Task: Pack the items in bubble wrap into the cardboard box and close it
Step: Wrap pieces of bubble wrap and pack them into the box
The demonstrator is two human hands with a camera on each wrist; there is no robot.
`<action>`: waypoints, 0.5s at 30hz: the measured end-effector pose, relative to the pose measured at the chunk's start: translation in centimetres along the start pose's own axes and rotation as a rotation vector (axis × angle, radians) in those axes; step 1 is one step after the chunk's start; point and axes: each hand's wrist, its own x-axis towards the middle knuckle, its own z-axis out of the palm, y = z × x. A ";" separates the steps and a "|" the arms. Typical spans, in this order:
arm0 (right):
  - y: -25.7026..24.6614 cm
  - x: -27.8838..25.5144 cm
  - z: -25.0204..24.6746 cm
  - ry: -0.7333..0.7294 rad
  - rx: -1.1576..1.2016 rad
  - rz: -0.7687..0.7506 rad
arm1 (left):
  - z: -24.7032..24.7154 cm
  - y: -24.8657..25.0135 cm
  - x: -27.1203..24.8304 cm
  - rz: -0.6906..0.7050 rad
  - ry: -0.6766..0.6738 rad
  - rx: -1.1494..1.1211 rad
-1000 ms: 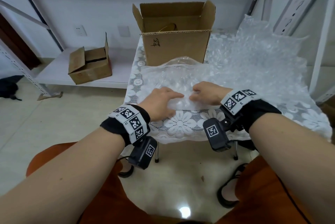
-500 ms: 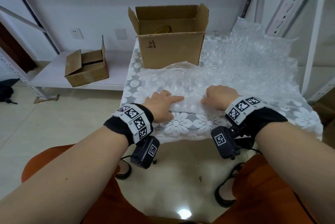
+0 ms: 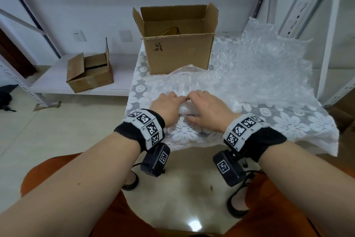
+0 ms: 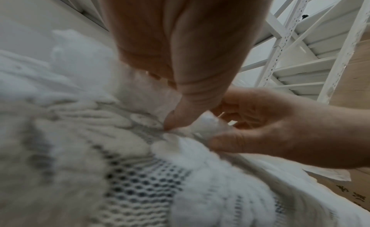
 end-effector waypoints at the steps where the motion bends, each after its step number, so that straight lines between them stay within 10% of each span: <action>1: 0.1 -0.1 0.5 0.004 -0.029 -0.013 | 0.0 -0.3 -0.1 -0.001 0.046 -0.011; 15: 1.7 -0.6 -2.0 0.016 0.061 0.192 | -3.3 -4.0 -1.3 -0.141 -0.003 -0.149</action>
